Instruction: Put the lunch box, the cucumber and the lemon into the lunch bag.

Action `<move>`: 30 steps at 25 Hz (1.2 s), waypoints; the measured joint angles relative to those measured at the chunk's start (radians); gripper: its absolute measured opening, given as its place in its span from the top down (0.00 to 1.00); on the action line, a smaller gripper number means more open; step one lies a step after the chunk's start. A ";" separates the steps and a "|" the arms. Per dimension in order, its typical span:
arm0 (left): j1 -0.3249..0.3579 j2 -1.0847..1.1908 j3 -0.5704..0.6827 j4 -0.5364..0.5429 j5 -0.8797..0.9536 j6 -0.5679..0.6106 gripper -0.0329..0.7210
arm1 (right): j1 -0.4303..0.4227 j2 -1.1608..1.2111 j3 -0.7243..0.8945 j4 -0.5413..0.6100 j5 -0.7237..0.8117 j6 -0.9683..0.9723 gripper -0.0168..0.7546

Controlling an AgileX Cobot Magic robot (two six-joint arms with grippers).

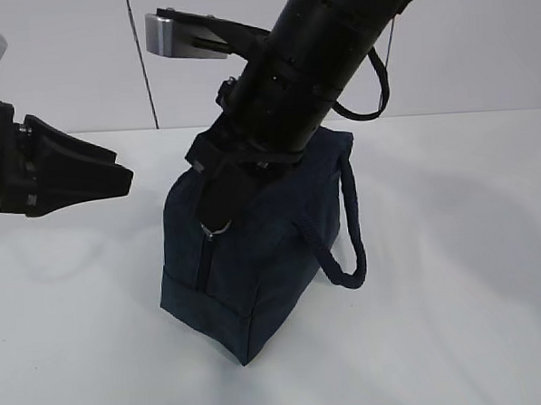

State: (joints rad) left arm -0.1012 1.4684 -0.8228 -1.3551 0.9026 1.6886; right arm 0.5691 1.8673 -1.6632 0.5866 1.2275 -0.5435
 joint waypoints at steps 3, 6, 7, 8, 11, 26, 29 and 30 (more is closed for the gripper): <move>0.000 0.009 0.000 -0.006 0.000 0.016 0.44 | 0.000 0.000 0.000 0.013 0.000 -0.015 0.95; -0.014 0.044 0.000 -0.010 0.000 0.034 0.44 | 0.000 0.000 0.004 0.040 0.000 -0.033 0.95; -0.030 0.057 0.000 -0.011 0.000 0.048 0.44 | 0.000 0.000 0.004 0.047 0.000 -0.037 0.95; -0.046 0.068 0.000 -0.012 0.000 0.060 0.44 | 0.000 0.000 0.006 0.054 0.000 -0.039 0.95; -0.088 0.088 0.000 -0.019 -0.007 0.098 0.44 | 0.000 0.000 0.006 0.058 0.000 -0.042 0.95; -0.108 0.131 0.000 -0.082 0.019 0.151 0.80 | 0.000 0.000 0.006 0.061 -0.004 -0.051 0.95; -0.108 0.131 0.000 -0.082 0.030 0.151 0.87 | 0.000 0.000 0.006 0.061 -0.004 -0.052 0.95; -0.108 0.131 0.000 -0.082 0.034 0.151 0.89 | 0.000 0.000 0.006 0.063 -0.004 -0.053 0.95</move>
State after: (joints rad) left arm -0.2094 1.5998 -0.8228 -1.4375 0.9363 1.8399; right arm 0.5691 1.8673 -1.6570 0.6495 1.2235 -0.5968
